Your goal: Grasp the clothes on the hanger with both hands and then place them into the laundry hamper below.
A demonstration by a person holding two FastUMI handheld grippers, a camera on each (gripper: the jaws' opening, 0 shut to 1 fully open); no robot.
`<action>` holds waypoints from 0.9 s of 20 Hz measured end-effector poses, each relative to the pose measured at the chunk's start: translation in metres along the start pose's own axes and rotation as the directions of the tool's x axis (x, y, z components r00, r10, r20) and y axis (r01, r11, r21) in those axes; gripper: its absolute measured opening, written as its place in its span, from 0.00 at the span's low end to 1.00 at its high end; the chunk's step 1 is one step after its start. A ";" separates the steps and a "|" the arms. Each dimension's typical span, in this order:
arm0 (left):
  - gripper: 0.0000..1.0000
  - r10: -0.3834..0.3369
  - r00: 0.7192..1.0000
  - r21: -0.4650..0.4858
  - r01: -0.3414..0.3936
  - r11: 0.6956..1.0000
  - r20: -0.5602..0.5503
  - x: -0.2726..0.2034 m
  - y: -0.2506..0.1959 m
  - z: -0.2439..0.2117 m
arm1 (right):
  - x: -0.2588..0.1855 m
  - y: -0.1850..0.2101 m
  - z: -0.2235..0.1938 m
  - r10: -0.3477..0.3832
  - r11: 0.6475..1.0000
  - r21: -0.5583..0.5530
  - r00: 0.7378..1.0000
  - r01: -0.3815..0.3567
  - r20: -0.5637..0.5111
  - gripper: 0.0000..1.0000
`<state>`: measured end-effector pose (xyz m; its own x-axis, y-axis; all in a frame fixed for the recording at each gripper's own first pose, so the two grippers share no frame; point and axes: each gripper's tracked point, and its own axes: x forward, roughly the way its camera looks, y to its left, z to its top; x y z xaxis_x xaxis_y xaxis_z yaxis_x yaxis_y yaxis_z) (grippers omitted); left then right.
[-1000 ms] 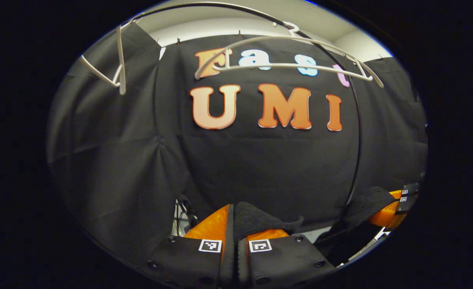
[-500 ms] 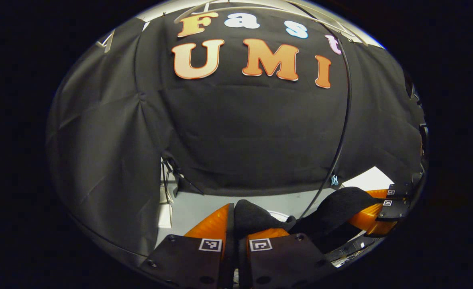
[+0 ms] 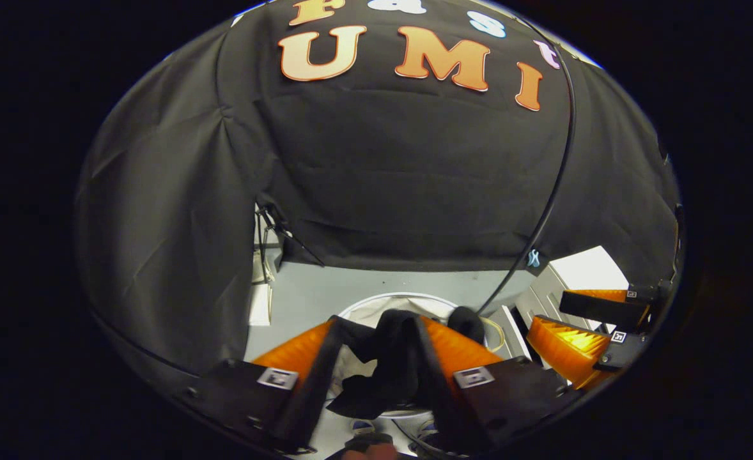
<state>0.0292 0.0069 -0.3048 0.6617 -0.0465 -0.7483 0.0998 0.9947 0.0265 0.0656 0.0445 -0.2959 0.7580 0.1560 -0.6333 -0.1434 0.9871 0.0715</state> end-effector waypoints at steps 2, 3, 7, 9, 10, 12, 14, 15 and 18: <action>1.00 0.006 0.999 0.027 -0.006 1.000 0.034 -0.001 0.002 0.009 | -0.002 0.001 -0.003 -0.007 1.000 0.006 1.000 0.007 0.002 0.80; 1.00 0.011 0.999 0.036 -0.013 0.999 0.050 -0.002 0.003 0.013 | -0.003 0.001 -0.003 -0.007 1.000 0.010 1.000 0.007 0.002 0.82; 0.99 0.013 0.996 0.040 -0.016 0.999 0.088 -0.008 0.002 0.026 | -0.006 0.000 0.003 -0.019 1.000 0.017 1.000 0.018 0.024 0.88; 0.99 0.010 0.995 0.045 -0.014 0.999 0.096 -0.010 0.002 0.030 | -0.005 -0.001 0.010 -0.022 0.999 0.024 0.999 0.021 0.036 0.89; 0.99 0.008 0.994 0.048 -0.013 0.999 0.105 -0.012 0.000 0.032 | -0.005 -0.001 0.012 -0.024 0.999 0.027 0.999 0.023 0.041 0.89; 0.99 0.007 0.992 0.052 -0.014 0.999 0.128 -0.017 0.000 0.041 | -0.009 -0.002 0.021 -0.029 0.999 0.029 0.998 0.027 0.062 0.90; 0.99 0.004 0.988 0.050 -0.012 0.999 0.152 -0.025 -0.001 0.049 | -0.019 -0.002 0.035 -0.028 0.999 0.038 0.995 0.025 0.095 0.90; 0.99 0.003 0.985 0.047 -0.011 0.999 0.171 -0.031 -0.001 0.056 | -0.024 -0.001 0.045 -0.029 0.999 0.043 0.993 0.024 0.117 0.90; 0.99 -0.003 0.967 0.032 -0.005 0.999 0.255 -0.053 -0.003 0.090 | -0.046 0.001 0.087 -0.033 0.999 0.042 0.976 0.024 0.213 0.90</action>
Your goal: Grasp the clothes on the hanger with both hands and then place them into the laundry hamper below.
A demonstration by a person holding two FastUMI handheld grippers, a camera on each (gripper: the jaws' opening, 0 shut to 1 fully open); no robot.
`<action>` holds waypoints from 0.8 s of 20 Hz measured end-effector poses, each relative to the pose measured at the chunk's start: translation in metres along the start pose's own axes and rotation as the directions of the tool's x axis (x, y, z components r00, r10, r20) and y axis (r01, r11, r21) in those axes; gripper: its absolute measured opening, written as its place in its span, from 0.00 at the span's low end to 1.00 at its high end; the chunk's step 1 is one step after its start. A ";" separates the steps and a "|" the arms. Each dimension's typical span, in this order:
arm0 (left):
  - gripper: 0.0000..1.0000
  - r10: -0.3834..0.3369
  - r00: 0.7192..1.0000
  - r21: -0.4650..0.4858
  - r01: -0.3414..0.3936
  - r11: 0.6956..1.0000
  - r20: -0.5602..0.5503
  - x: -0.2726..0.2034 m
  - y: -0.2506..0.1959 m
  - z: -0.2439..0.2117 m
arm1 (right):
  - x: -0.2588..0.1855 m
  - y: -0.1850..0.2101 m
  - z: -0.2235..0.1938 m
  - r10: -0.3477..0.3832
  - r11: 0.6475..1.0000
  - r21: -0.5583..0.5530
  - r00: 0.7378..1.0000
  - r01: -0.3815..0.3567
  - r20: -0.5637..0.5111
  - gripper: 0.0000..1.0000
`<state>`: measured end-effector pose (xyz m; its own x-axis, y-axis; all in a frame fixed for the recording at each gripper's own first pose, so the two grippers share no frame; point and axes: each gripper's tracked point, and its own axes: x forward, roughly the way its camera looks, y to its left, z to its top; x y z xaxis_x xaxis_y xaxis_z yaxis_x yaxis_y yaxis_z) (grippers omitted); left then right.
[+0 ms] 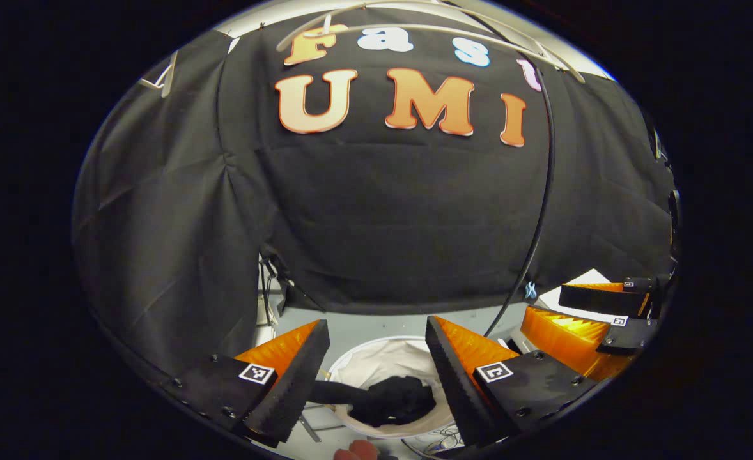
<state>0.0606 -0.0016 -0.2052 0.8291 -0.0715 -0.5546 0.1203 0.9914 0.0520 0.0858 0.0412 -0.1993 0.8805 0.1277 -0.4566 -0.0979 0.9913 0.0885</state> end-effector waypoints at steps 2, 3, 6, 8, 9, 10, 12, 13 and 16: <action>0.99 -0.001 0.998 -0.009 0.001 1.000 0.062 -0.008 0.000 0.027 | -0.013 0.003 0.037 0.004 1.000 -0.008 0.997 -0.003 0.074 0.90; 0.99 0.000 0.996 -0.014 0.001 1.000 0.092 -0.013 -0.001 0.042 | -0.019 0.006 0.054 0.009 1.000 -0.015 0.994 -0.007 0.107 0.90; 0.98 0.000 0.979 -0.023 0.005 1.000 0.203 -0.031 -0.004 0.091 | -0.040 0.013 0.104 0.022 1.000 -0.023 0.978 -0.018 0.206 0.90; 0.98 -0.021 0.966 -0.010 0.024 1.000 0.259 -0.046 -0.009 0.120 | -0.056 0.016 0.140 0.024 1.000 -0.024 0.959 -0.018 0.283 0.90; 0.97 -0.025 0.956 -0.008 0.028 1.000 0.291 -0.054 -0.009 0.132 | -0.064 0.019 0.155 0.032 0.999 -0.029 0.949 -0.024 0.313 0.90; 0.94 -0.030 0.947 -0.008 0.034 0.999 0.320 -0.065 -0.010 0.150 | -0.073 0.021 0.167 0.036 0.999 -0.035 0.941 -0.026 0.337 0.90; 0.97 -0.039 0.931 -0.012 0.047 0.999 0.363 -0.082 -0.013 0.178 | -0.087 0.020 0.186 0.033 0.999 -0.045 0.927 -0.017 0.374 0.90; 0.98 -0.035 0.922 -0.013 0.044 0.999 0.385 -0.090 -0.012 0.189 | -0.093 0.019 0.193 0.030 0.999 -0.050 0.919 -0.011 0.393 0.90; 0.94 -0.028 0.901 -0.008 0.035 0.999 0.432 -0.108 -0.013 0.208 | -0.113 0.017 0.209 0.023 0.998 -0.063 0.903 0.004 0.429 0.91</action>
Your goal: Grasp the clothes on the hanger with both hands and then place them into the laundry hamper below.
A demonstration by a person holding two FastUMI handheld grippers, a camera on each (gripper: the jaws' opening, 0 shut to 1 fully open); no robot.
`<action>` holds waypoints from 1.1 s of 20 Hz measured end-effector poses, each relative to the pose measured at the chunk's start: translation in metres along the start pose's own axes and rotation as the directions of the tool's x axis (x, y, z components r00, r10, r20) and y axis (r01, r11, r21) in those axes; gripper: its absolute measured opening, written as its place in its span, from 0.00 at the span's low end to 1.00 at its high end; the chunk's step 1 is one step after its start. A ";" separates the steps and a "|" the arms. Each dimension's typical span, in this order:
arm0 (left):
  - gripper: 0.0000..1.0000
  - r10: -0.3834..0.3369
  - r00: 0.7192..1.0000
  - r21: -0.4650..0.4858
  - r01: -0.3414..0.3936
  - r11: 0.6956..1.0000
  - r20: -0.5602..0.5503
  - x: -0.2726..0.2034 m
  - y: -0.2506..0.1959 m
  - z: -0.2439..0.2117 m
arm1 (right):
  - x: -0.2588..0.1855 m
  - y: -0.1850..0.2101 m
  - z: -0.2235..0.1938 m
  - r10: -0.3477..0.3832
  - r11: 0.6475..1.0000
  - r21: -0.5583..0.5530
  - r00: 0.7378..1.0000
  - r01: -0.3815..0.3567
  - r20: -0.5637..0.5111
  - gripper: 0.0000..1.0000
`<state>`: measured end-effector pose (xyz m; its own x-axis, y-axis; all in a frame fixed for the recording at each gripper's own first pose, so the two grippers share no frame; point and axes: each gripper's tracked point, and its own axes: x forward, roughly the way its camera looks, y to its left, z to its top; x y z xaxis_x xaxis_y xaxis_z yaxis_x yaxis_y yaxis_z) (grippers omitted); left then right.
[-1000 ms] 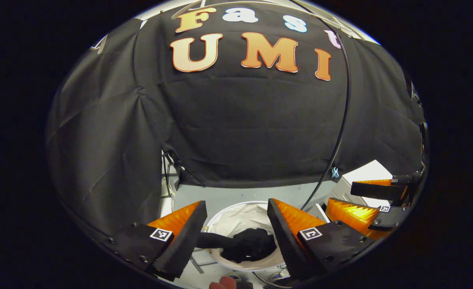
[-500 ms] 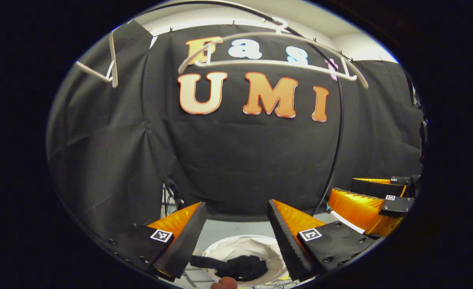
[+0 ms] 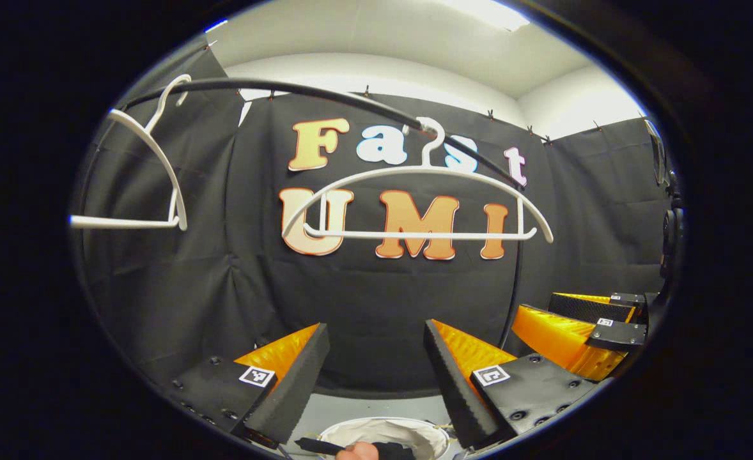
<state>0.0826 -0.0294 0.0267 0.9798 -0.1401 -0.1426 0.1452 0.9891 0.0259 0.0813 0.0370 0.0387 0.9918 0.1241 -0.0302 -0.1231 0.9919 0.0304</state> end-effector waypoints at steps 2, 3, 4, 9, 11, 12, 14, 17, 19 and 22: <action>0.94 0.002 1.000 -0.005 -0.001 1.000 0.020 -0.004 0.001 0.008 | -0.009 -0.002 0.008 -0.003 1.000 0.003 1.000 0.003 0.016 0.91; 0.94 0.001 0.999 -0.010 -0.001 1.000 0.032 -0.004 0.002 0.011 | -0.012 -0.004 0.013 -0.006 1.000 0.006 1.000 0.006 0.026 0.91; 0.94 0.001 0.999 -0.010 0.000 1.000 0.039 -0.002 0.001 0.012 | -0.014 -0.005 0.015 -0.011 1.000 0.007 0.999 0.011 0.031 0.91; 0.94 0.006 0.998 -0.015 -0.005 1.000 0.069 -0.001 0.000 0.017 | -0.014 -0.014 0.017 -0.033 0.999 0.003 0.999 0.033 0.039 0.91; 0.94 0.012 0.998 -0.015 -0.011 1.000 0.066 -0.003 0.002 0.016 | -0.016 -0.016 0.015 -0.035 0.999 0.012 0.999 0.034 0.040 0.91; 0.94 0.011 0.998 -0.018 -0.010 1.000 0.068 -0.004 0.001 0.016 | -0.017 -0.016 0.015 -0.034 0.999 0.018 0.999 0.033 0.041 0.97; 0.94 0.010 0.997 -0.019 -0.009 1.000 0.071 -0.003 0.001 0.016 | -0.018 -0.015 0.017 -0.032 0.999 0.028 0.998 0.031 0.044 0.97; 1.00 0.008 0.997 -0.016 -0.007 1.000 0.080 -0.004 0.002 0.017 | -0.024 -0.009 0.020 -0.020 1.000 0.019 0.999 0.019 0.047 0.97; 0.94 0.003 0.997 -0.016 -0.001 1.000 0.081 -0.004 0.000 0.017 | -0.025 -0.007 0.022 -0.019 1.000 0.021 0.999 0.018 0.049 0.97; 0.97 0.004 0.996 -0.018 -0.002 1.000 0.093 -0.003 0.001 0.019 | -0.025 -0.004 0.023 -0.018 1.000 0.022 0.998 0.017 0.059 0.91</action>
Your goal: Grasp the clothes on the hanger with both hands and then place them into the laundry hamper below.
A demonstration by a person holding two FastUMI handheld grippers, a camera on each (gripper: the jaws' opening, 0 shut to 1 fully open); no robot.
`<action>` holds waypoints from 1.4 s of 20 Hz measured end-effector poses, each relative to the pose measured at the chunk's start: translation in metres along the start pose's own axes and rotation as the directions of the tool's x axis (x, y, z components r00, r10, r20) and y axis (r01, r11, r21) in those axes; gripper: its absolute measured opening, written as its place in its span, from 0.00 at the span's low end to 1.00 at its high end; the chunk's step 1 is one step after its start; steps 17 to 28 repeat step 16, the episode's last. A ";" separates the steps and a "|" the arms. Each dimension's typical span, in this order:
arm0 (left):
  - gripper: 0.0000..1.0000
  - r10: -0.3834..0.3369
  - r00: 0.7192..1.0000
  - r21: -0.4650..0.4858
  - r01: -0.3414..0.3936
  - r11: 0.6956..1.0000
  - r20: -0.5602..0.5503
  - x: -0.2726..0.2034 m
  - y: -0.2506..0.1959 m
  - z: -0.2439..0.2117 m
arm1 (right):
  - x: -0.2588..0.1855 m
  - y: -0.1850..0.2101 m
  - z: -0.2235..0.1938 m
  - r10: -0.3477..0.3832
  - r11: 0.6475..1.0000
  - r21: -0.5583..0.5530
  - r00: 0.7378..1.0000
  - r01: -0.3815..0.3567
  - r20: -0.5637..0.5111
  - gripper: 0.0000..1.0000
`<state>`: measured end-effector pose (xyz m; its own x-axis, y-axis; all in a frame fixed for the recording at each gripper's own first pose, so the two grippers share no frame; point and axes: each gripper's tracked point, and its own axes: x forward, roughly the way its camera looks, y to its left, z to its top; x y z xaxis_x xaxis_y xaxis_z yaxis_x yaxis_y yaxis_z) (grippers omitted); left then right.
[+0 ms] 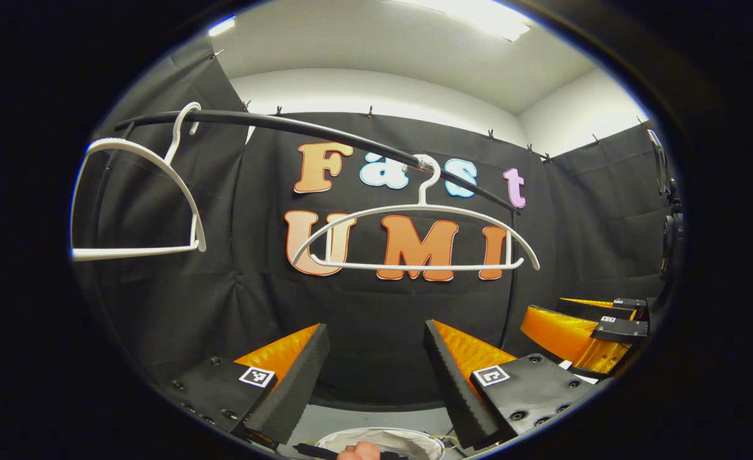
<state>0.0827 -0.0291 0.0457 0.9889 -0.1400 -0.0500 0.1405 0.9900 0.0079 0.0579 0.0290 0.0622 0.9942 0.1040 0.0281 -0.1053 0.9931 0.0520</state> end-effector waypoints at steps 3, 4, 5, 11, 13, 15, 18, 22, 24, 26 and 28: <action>1.00 -0.005 1.000 -0.001 0.005 1.000 -0.004 -0.001 -0.001 0.001 | 0.001 0.000 -0.004 -0.002 1.000 -0.014 1.000 0.002 -0.007 0.91; 1.00 -0.006 1.000 0.000 0.006 1.000 -0.003 -0.001 -0.001 0.001 | 0.001 0.001 -0.006 -0.001 1.000 -0.013 1.000 0.001 -0.011 0.91; 0.97 -0.007 1.000 0.002 0.007 1.000 -0.004 -0.001 -0.001 0.000 | 0.002 0.002 -0.007 0.001 1.000 -0.009 1.000 -0.001 -0.014 0.97; 0.94 -0.010 1.000 0.010 0.010 1.000 -0.005 -0.002 0.000 0.000 | 0.001 0.003 -0.009 -0.003 1.000 -0.009 1.000 0.003 -0.018 0.97; 0.94 -0.010 1.000 0.013 0.010 1.000 -0.006 -0.002 0.000 -0.001 | 0.002 0.004 -0.009 -0.004 1.000 -0.009 1.000 0.004 -0.015 0.97; 0.97 -0.008 1.000 0.013 0.008 1.000 -0.001 -0.002 0.000 0.000 | 0.003 0.004 -0.010 -0.005 1.000 -0.013 1.000 0.005 -0.016 0.91; 0.97 -0.008 1.000 0.014 0.008 1.000 0.001 -0.002 0.000 0.000 | 0.004 0.005 -0.011 -0.006 1.000 -0.014 1.000 0.006 -0.017 0.91; 0.97 -0.008 1.000 0.014 0.008 1.000 0.001 -0.002 0.000 0.000 | 0.004 0.005 -0.011 -0.006 1.000 -0.014 1.000 0.006 -0.017 0.91; 0.97 -0.008 1.000 0.014 0.008 1.000 0.001 -0.002 0.000 0.000 | 0.004 0.005 -0.011 -0.006 1.000 -0.014 1.000 0.006 -0.017 0.91; 0.97 -0.008 1.000 0.014 0.008 1.000 0.001 -0.002 0.000 0.000 | 0.004 0.005 -0.011 -0.006 1.000 -0.014 1.000 0.006 -0.017 0.91; 0.97 -0.008 1.000 0.014 0.008 1.000 0.001 -0.002 0.000 0.000 | 0.004 0.005 -0.011 -0.006 1.000 -0.014 1.000 0.006 -0.017 0.91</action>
